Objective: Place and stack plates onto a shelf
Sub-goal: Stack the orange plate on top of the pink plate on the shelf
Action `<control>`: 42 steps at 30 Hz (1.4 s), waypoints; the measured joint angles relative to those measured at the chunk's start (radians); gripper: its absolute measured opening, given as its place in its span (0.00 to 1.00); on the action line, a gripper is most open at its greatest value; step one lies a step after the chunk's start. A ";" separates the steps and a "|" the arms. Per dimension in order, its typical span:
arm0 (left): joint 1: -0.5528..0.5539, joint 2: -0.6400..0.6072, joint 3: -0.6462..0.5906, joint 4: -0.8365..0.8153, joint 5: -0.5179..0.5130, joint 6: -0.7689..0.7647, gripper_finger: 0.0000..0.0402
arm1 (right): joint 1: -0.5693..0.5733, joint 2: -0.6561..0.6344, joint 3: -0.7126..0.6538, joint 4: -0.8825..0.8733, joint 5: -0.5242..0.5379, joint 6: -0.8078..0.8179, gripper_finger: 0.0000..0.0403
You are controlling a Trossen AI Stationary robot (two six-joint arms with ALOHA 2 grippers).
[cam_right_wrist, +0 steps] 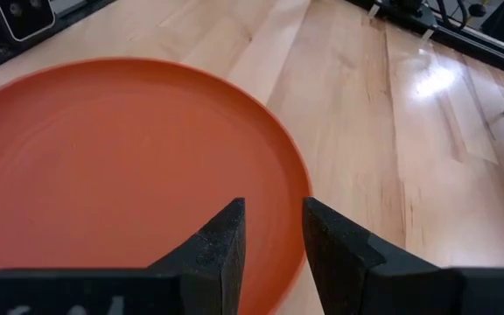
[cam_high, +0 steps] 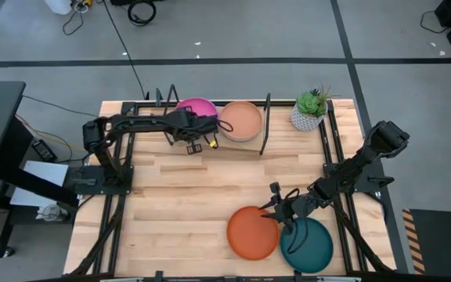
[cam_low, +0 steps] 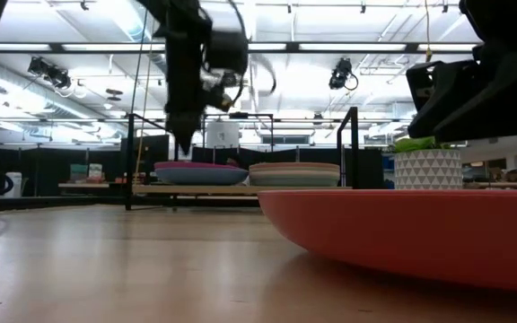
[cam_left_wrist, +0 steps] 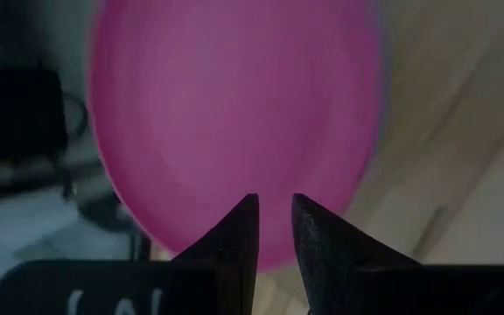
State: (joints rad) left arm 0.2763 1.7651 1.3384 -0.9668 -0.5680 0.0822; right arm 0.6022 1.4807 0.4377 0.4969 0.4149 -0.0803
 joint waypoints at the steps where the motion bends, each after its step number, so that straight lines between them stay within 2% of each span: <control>1: -0.015 -0.010 0.014 0.018 0.022 0.014 0.19 | 0.000 0.000 0.000 -0.001 0.000 0.000 0.30; 3: -0.056 -0.031 0.028 0.048 0.098 0.056 0.19 | 0.000 0.000 0.000 -0.003 0.003 0.000 0.30; 7: -0.175 -0.044 0.030 0.141 0.342 0.091 0.19 | 0.001 0.000 0.000 -0.017 0.004 0.014 0.30; 9: -0.250 -0.043 0.029 0.153 0.392 0.087 0.19 | 0.001 0.000 0.000 -0.034 0.005 0.036 0.30; 13: -0.415 -0.030 0.028 0.200 0.385 0.080 0.18 | 0.007 0.000 0.000 -0.045 0.012 0.059 0.30; 17: -0.538 -0.032 0.007 0.270 0.266 0.181 0.12 | 0.010 0.000 0.000 -0.007 0.109 0.043 0.30; 20: -0.552 -0.040 -0.044 0.392 0.249 0.286 0.07 | 0.010 -0.003 0.000 0.069 0.194 -0.031 0.30; 24: -0.528 -0.041 -0.083 0.445 0.333 0.386 0.02 | 0.000 -0.026 0.000 0.182 0.242 -0.200 0.30; 27: -0.507 -0.041 -0.102 0.497 0.418 0.401 0.02 | -0.019 -0.089 0.000 0.169 0.263 -0.240 0.30; 32: -0.515 -0.039 -0.105 0.565 0.535 0.378 0.04 | -0.062 -0.227 0.000 -0.020 0.237 -0.151 0.28; 38: -0.585 -0.027 -0.104 0.617 0.527 0.373 0.06 | -0.090 -0.292 0.000 -0.178 0.193 0.015 0.28; 42: -0.639 -0.003 -0.103 0.667 0.498 0.395 0.14 | -0.089 -0.290 0.000 -0.200 0.188 0.057 0.28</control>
State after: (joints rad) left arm -0.3630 1.7621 1.2354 -0.2998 -0.0704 0.4776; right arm 0.5129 1.1912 0.4377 0.2970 0.6025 -0.0233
